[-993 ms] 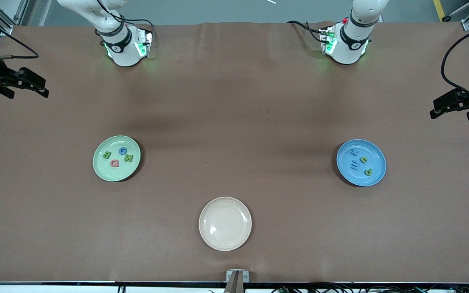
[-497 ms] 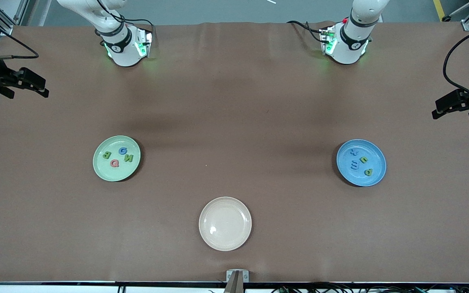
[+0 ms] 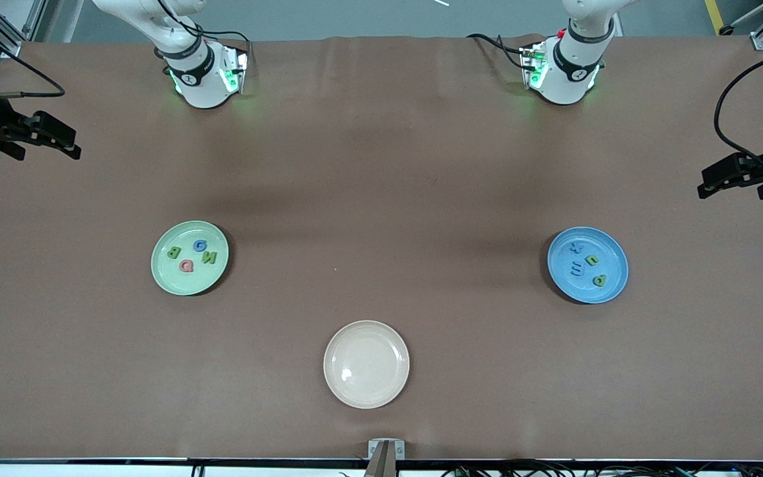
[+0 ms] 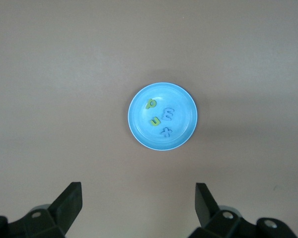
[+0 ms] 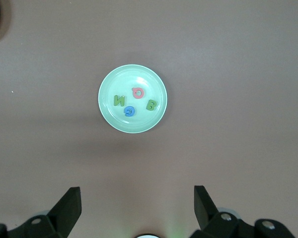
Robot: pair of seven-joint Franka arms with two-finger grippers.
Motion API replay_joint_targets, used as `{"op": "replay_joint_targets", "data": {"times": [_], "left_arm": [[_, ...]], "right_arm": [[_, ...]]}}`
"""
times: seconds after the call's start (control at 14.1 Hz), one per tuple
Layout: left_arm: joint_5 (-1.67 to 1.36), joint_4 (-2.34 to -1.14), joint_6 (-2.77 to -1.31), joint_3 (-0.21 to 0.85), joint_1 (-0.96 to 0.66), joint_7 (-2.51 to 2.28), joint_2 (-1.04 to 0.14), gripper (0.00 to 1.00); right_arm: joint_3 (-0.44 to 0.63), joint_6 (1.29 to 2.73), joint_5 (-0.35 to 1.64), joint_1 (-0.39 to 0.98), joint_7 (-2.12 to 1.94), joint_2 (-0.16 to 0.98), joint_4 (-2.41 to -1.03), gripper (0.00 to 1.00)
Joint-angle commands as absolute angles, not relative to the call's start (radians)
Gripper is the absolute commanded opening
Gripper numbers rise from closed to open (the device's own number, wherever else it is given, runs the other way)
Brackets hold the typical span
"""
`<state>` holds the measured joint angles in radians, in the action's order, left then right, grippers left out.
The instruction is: Sort upper and lower case letters into plates
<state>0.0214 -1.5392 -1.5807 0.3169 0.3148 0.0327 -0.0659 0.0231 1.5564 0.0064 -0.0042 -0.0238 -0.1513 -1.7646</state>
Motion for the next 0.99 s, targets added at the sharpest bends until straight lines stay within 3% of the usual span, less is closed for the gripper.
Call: {"op": "replay_joint_targets", "data": {"times": [0.0, 0.92], "left_arm": [[0.008, -1.529, -1.554, 0.131, 0.128, 0.032, -0.051, 1.00], [0.003, -1.526, -1.554, 0.107, 0.097, 0.029, -0.051, 1.00]], "right_arm": [[0.018, 1.565, -0.003, -0.006, -0.008, -0.181, -1.793, 1.00], [0.018, 1.563, -0.003, -0.006, -0.006, -0.181, -1.795, 1.00]]}}
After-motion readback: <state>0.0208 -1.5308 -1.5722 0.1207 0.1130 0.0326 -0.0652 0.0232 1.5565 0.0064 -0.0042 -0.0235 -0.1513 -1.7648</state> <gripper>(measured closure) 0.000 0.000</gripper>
